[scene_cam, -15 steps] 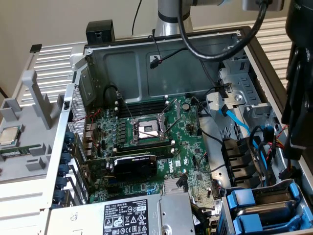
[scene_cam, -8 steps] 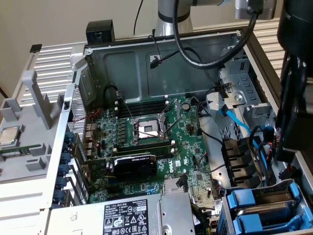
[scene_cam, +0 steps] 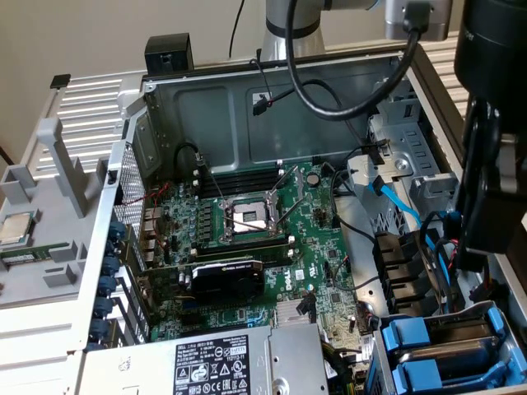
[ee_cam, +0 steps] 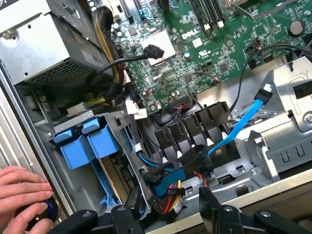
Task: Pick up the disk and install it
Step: 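Insert the first disk wire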
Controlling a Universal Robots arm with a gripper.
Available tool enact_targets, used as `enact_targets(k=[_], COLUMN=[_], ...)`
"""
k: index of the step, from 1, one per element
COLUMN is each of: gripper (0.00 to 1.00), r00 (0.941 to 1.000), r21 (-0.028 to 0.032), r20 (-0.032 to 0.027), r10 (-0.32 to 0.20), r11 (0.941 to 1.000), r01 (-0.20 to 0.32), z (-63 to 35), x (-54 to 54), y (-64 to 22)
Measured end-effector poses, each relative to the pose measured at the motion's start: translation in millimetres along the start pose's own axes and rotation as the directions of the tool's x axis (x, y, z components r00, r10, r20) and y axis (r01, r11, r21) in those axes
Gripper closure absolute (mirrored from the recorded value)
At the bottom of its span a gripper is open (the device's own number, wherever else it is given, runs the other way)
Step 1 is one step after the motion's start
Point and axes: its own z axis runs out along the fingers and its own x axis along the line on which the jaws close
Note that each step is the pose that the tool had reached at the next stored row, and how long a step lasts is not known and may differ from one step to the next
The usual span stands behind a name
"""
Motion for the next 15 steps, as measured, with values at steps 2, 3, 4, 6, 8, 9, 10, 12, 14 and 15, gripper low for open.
enact_targets(k=[2,3,4,6,8,9,10,12,14,15], gripper=[0.41,0.41,0.41,0.41,0.41,0.41,0.41,0.41,0.41,0.41], r00=[1.0000,1.0000,1.0000,1.0000,1.0000,1.0000,1.0000,0.9999,0.9998,0.9998], r21=[0.0000,0.0000,0.0000,-0.0006,-0.0016,-0.0025,-0.0041,-0.0119,-0.0174,-0.0182], r20=[0.0000,-0.0001,0.0000,0.0016,0.0032,0.0038,0.0057,0.0122,0.0191,0.0206], r10=[0.000,0.000,0.000,0.000,0.001,0.001,0.001,0.001,0.002,0.002], r11=[1.0000,1.0000,1.0000,1.0000,1.0000,1.0000,1.0000,0.9999,0.9998,0.9998], r01=[0.000,0.000,0.000,0.000,-0.001,-0.001,-0.001,-0.001,-0.002,-0.002], z=[2.3,3.4,4.5,6.2,7.0,7.2,7.3,7.5,7.8,8.0], x=[0.2,0.4,0.4,0.4,1.0,1.4,1.9,3.2,4.5,4.9], y=[0.9,1.5,1.7,1.9,1.8,1.7,1.4,0.7,0.2,0.1])
